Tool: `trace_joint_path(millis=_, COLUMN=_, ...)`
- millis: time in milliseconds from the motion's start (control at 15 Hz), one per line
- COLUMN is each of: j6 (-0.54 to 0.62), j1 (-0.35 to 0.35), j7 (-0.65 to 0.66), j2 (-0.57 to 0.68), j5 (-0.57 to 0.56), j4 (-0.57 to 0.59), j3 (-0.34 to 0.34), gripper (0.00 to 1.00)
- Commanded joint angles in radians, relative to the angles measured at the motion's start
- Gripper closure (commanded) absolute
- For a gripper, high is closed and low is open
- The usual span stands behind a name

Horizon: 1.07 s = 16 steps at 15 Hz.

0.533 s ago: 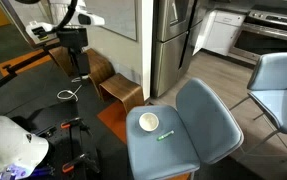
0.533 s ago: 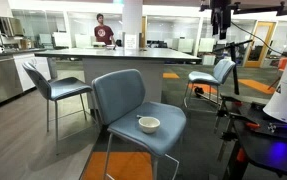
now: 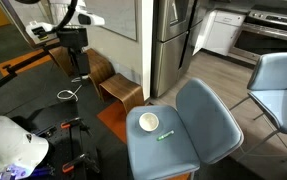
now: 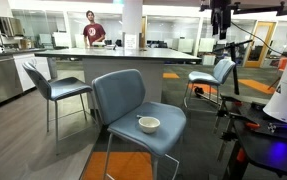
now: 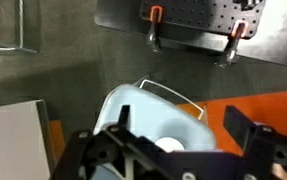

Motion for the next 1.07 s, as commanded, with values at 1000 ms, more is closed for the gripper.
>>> trace_joint_path(millis=1000, j6=0.714, j1=-0.062, j7=-0.303, j2=0.862, j5=0.132, j4=0.259, j3=-0.187, gripper=0.0)
